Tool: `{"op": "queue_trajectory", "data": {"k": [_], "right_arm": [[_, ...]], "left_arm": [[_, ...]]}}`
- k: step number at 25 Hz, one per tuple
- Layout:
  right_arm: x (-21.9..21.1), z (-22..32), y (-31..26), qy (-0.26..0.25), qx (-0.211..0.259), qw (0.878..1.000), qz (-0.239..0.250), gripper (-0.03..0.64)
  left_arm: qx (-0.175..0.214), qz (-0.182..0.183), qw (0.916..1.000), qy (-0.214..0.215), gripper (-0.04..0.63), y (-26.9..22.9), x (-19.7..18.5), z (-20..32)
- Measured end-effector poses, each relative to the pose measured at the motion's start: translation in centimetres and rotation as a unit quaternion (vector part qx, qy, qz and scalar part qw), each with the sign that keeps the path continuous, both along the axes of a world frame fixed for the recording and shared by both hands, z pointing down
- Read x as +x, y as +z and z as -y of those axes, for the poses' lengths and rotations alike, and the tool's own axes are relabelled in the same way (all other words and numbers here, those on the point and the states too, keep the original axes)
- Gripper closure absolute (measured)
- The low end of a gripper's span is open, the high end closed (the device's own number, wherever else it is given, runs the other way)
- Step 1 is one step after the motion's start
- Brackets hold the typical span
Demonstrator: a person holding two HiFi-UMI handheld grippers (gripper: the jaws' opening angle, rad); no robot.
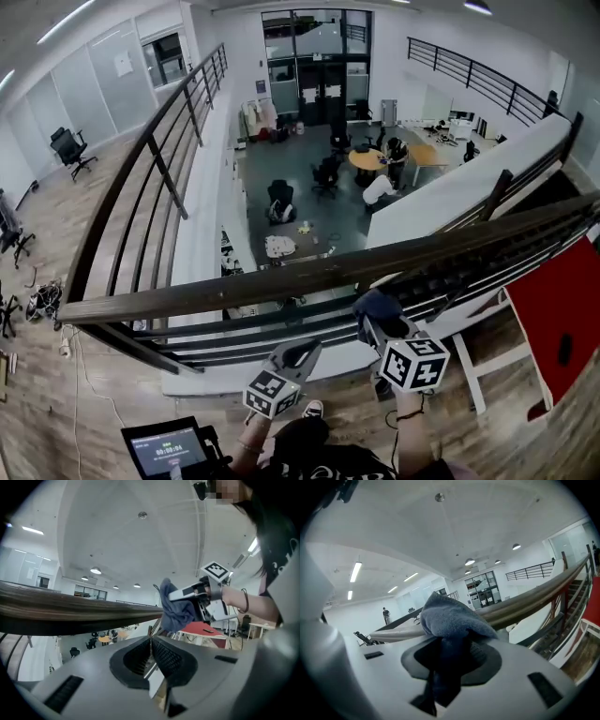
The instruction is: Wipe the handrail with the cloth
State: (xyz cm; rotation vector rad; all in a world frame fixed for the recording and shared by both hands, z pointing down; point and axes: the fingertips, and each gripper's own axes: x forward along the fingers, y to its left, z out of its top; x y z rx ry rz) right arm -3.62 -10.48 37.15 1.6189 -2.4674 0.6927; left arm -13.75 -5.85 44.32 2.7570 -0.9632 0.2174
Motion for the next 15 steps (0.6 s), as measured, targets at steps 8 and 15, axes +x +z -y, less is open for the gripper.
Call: {"op": "queue_trajectory", "data": {"k": [8, 15], "right_arm": [[-11.1, 8.6, -2.1, -0.064, 0.013, 0.996, -0.06, 0.514], [-16.1, 10.8, -0.2, -0.12, 0.029, 0.981, -0.151, 0.514]], "left_arm": [[-0.042, -0.016, 0.9989, 0.012, 0.594, 2.5, -3.0, 4.6], [-0.048, -0.025, 0.9982, 0.023, 0.594, 3.0, -2.7, 6.5]]}}
